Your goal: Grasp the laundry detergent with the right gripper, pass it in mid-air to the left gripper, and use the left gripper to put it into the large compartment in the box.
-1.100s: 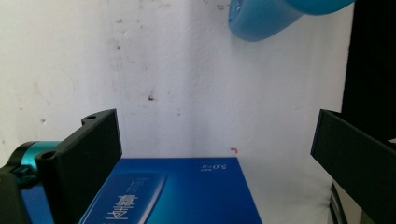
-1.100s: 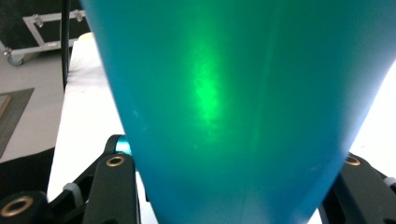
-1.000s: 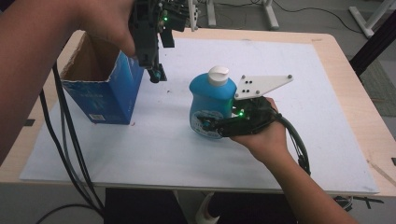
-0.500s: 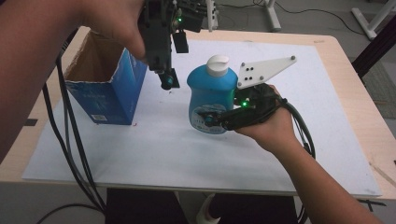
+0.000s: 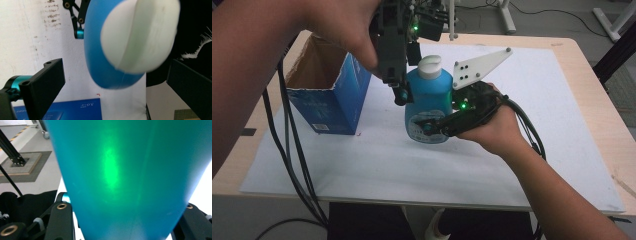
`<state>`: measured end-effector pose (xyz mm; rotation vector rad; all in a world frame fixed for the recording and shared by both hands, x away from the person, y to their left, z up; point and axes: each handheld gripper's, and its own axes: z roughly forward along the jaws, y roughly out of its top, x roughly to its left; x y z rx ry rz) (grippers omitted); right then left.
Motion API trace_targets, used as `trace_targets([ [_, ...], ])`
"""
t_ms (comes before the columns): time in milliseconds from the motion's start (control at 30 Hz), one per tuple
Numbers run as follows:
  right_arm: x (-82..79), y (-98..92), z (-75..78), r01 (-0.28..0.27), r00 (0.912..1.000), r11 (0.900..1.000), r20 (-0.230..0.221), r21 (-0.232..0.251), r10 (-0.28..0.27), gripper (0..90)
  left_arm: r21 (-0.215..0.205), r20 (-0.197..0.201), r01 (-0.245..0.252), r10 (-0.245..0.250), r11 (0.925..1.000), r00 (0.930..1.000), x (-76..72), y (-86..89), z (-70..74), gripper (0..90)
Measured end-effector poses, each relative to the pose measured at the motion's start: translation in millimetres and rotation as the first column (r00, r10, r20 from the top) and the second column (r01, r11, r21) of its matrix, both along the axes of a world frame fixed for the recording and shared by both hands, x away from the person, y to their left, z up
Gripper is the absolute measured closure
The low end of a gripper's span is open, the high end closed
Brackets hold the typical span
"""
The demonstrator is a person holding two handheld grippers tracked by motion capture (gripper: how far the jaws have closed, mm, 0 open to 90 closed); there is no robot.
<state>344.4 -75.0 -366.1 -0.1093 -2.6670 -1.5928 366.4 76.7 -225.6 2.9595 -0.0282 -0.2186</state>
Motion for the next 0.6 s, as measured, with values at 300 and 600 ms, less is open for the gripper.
trace_targets([
  [300,3.0,11.3,5.9,-0.025,0.9995,1.000,-0.018,0.012,0.025,44.7,0.022,0.001,-0.011,0.011,0.9997,0.9999,-3.7,-5.9,0.6,1.8],
  [600,4.3,18.4,10.3,-0.037,0.9987,0.999,-0.035,0.016,0.037,44.7,0.042,-0.010,-0.034,0.034,0.9985,0.9994,-4.4,-6.7,-0.5,1.8],
])
